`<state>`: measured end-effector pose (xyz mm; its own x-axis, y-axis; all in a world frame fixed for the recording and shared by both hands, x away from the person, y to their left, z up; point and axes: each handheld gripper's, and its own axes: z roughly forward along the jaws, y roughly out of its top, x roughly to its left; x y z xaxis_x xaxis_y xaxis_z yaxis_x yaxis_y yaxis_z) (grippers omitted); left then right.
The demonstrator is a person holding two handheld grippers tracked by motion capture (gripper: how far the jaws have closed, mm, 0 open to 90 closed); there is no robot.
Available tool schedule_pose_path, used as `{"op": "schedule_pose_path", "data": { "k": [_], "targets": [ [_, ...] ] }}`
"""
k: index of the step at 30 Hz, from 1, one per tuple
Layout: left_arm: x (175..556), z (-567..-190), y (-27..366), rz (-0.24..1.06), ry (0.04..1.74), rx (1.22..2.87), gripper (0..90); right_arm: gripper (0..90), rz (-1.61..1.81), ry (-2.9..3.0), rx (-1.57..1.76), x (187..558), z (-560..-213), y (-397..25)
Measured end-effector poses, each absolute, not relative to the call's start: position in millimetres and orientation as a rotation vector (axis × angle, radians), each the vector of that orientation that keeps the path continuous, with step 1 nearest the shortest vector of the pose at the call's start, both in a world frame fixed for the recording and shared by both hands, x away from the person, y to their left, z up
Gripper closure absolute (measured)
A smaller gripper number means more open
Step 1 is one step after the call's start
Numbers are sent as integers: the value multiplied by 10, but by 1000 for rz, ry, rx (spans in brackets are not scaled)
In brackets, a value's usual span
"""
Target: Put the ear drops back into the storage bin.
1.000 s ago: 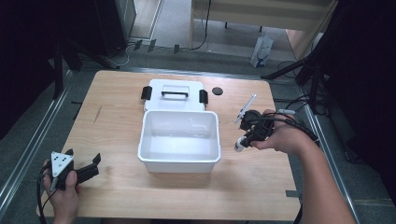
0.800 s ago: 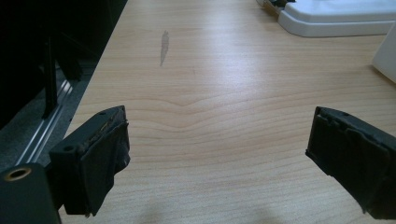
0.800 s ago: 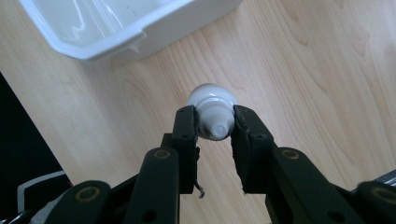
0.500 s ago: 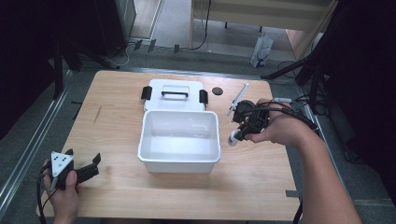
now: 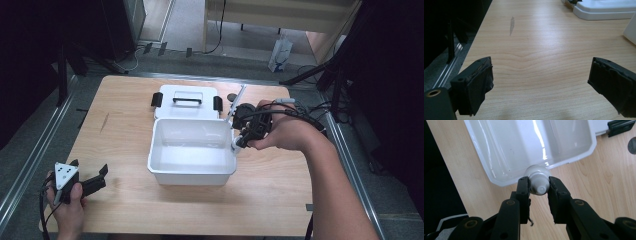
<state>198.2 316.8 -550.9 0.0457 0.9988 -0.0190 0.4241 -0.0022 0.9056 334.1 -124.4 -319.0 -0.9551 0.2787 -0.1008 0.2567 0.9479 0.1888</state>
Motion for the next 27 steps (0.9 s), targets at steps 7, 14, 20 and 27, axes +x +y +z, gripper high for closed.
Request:
{"op": "schedule_pose_path", "data": {
  "k": [7,14,20,27],
  "targets": [
    [1984,-5509,3168,926,1488,1536,64,724,260,2982,363,3332,-3189,-1096],
    [1984,-5509,3167,926,1488,1539,64,724,263,2992,335,3342,-3216,-987],
    [1984,-5509,3167,926,1488,1538,64,724,246,3001,319,3369,-3277,-935],
    [1984,-5509,3169,925,1487,1538,64,724,239,3012,306,3389,-3377,-900]
  ]
}}
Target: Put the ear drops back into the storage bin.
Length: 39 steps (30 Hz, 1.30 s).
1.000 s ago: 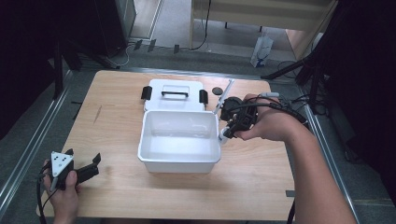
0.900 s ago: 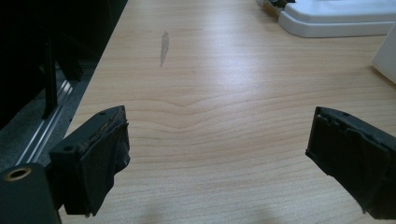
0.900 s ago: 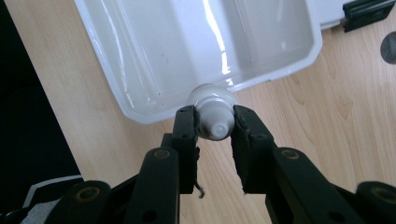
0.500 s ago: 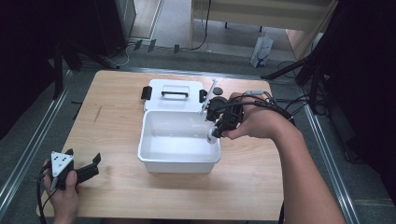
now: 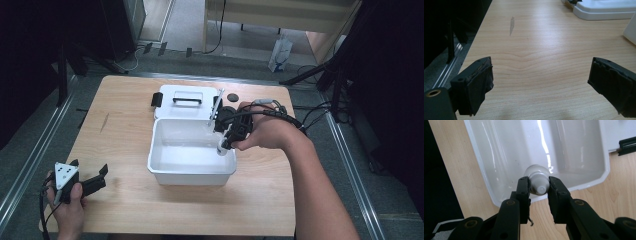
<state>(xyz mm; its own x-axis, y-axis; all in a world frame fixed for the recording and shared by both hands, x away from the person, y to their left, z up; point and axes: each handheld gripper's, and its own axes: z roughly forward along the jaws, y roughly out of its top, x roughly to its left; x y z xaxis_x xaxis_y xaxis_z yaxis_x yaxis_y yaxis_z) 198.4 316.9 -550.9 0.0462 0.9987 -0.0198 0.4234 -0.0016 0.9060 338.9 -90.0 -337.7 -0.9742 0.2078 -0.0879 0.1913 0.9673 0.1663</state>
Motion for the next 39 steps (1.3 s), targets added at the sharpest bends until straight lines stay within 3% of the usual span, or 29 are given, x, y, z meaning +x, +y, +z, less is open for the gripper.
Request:
{"op": "schedule_pose_path", "data": {
  "k": [39],
  "targets": [
    [1987,-5510,3164,924,1490,1540,65,720,69,3004,80,3420,-4319,-862]
  ]
}}
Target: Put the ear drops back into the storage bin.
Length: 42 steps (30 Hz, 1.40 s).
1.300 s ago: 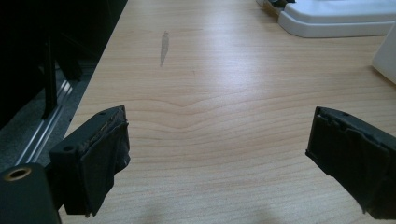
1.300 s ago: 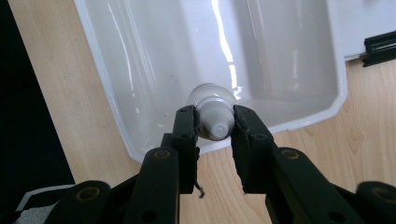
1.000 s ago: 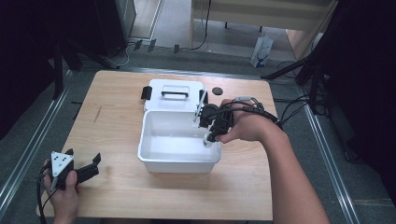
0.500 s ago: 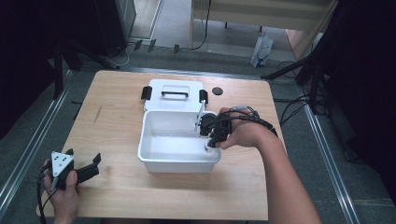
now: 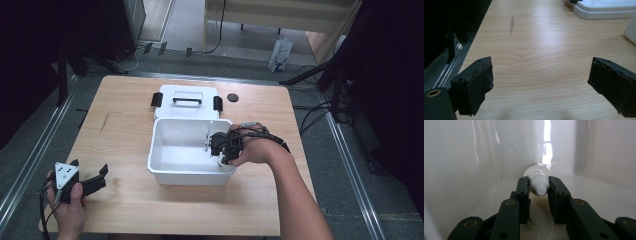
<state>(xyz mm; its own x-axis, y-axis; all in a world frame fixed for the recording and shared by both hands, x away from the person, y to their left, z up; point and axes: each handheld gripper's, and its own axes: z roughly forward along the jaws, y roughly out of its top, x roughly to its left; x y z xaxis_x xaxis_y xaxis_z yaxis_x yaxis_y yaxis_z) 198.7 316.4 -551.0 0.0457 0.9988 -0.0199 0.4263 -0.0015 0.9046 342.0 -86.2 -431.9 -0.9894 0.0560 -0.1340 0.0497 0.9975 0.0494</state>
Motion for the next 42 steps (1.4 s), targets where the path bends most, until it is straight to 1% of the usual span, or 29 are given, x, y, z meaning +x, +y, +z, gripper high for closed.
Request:
{"op": "schedule_pose_path", "data": {
  "k": [11,18,20,24,26,33,34,37,42],
  "targets": [
    [1988,-5510,3161,926,1492,1540,65,717,48,3019,88,3422,-4408,-847],
    [1987,-5509,3163,923,1491,1541,65,668,39,3019,107,3420,-4411,-839],
    [1987,-5510,3163,923,1490,1540,64,623,45,3019,109,3416,-4409,-840],
    [1987,-5509,3163,923,1491,1541,65,497,82,3003,131,3419,-4366,-848],
    [1987,-5509,3163,923,1491,1542,64,421,109,2991,164,3436,-4310,-850],
    [1988,-5510,3161,927,1491,1542,64,215,231,2923,262,3431,-4062,-874],
    [1987,-5509,3160,927,1492,1542,65,175,233,2918,264,3425,-4037,-885],
    [1988,-5510,3160,928,1491,1543,65,136,271,2890,268,3424,-3934,-938],
    [1990,-5510,3158,930,1491,1544,65,125,304,2867,315,3413,-3780,-1071]
  ]
}}
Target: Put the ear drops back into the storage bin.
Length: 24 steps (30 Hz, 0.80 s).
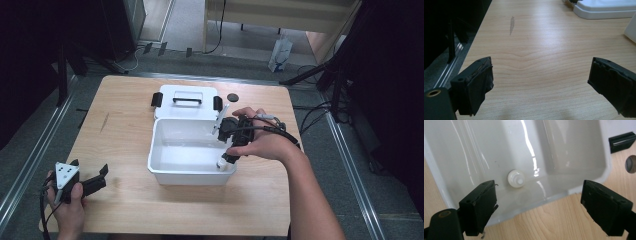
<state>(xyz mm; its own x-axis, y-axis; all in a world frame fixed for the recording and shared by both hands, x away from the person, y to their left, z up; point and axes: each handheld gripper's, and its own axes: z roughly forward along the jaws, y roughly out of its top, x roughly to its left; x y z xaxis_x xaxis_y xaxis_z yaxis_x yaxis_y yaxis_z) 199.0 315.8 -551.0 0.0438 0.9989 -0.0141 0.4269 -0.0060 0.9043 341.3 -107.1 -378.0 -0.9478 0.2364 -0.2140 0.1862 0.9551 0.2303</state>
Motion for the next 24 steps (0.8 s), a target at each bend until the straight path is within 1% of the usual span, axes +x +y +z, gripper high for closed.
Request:
{"op": "schedule_pose_path", "data": {
  "k": [4,13,24],
  "targets": [
    [1990,-5510,3156,928,1490,1544,65,125,314,2856,353,3390,-3706,-1182],
    [1989,-5509,3154,933,1489,1553,69,123,290,2836,403,3335,-3694,-1440],
    [1987,-5508,3155,930,1490,1551,69,118,294,2841,494,3284,-3832,-1730]
  ]
}}
